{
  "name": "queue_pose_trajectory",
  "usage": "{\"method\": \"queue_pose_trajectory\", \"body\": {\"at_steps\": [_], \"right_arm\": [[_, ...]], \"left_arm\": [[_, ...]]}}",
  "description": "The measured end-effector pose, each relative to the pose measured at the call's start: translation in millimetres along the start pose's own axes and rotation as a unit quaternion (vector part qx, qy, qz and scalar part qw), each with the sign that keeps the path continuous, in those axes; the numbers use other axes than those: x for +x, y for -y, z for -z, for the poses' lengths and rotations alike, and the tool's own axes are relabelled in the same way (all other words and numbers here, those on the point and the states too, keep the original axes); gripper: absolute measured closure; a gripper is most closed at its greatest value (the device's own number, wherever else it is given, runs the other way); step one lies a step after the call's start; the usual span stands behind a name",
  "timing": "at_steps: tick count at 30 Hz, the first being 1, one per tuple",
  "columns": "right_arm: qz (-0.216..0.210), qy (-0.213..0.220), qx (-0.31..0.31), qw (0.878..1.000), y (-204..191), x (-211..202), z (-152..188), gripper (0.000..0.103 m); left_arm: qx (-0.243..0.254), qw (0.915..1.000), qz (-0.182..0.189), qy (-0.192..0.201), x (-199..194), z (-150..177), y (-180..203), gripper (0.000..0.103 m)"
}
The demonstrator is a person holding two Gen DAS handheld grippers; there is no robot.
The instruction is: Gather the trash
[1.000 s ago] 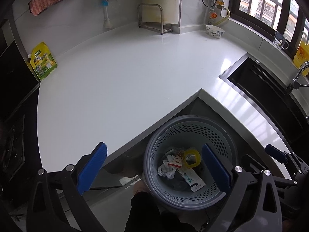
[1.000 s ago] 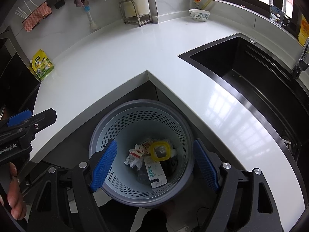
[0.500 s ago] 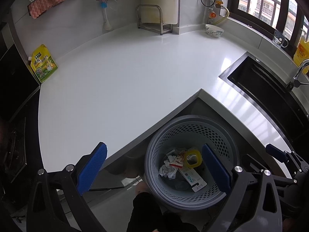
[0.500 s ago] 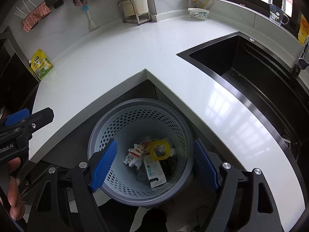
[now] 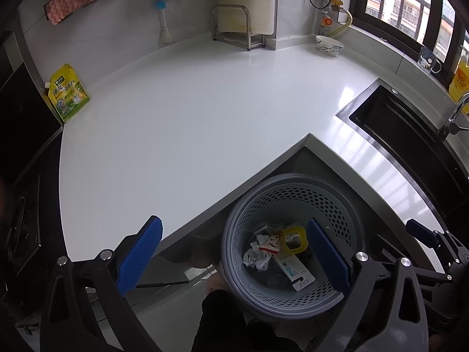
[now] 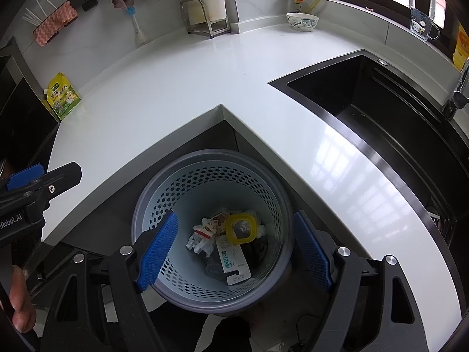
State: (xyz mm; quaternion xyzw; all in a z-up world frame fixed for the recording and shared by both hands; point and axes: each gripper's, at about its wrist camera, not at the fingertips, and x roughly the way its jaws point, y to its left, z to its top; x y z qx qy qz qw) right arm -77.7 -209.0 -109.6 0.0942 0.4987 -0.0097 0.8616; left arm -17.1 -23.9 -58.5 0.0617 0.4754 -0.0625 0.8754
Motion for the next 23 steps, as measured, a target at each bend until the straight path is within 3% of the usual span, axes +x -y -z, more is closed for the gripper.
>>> {"method": "queue_pose_trajectory", "body": {"at_steps": [23], "right_arm": [[-0.001, 0.0, -0.001, 1.0, -2.7, -0.3, -0.8, 0.026]], "left_arm": [[-0.004, 1.0, 0.0, -0.003, 1.4, 2.1, -0.7, 0.006]]}}
